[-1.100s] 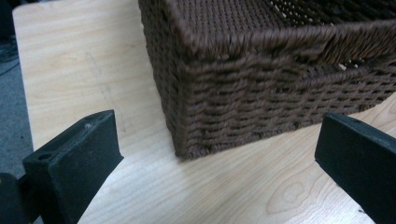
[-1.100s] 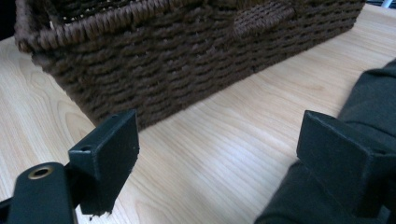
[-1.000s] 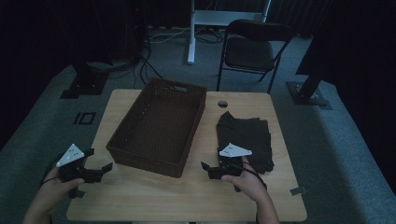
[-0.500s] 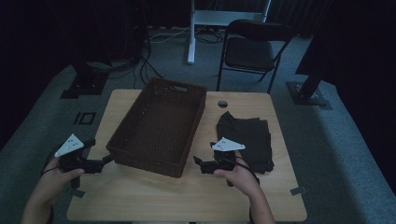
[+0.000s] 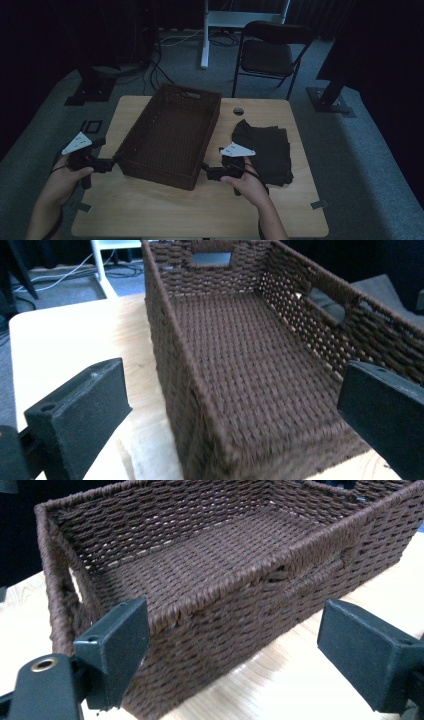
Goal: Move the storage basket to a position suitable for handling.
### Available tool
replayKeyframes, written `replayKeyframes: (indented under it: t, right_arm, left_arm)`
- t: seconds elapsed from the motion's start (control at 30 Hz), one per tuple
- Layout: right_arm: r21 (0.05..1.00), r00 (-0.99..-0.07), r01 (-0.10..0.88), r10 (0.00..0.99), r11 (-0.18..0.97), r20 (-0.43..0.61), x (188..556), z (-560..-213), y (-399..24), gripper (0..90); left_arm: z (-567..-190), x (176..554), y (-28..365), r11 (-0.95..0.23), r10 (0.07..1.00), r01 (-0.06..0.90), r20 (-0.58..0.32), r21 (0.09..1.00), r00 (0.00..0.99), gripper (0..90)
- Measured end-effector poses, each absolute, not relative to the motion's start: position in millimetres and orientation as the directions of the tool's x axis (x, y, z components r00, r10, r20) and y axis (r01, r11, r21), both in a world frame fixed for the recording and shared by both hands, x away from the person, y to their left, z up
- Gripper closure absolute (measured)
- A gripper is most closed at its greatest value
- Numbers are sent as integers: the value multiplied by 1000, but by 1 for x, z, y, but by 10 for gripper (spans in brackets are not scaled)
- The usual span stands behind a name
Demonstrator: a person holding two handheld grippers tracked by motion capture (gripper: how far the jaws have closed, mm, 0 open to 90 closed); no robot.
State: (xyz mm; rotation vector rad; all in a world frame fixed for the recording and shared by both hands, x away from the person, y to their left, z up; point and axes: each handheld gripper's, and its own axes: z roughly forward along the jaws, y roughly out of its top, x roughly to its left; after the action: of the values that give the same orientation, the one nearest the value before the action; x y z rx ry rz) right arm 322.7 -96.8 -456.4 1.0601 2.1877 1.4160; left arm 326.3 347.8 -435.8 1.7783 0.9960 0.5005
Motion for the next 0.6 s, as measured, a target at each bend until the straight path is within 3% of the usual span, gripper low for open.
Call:
replayKeyframes:
  t: [0.6]
  right_arm:
    - [888,-595,443,781,122,190,337,-466,-65,132]
  left_arm:
    - [-456,356,347,-175,828,446,-114,877,549,3]
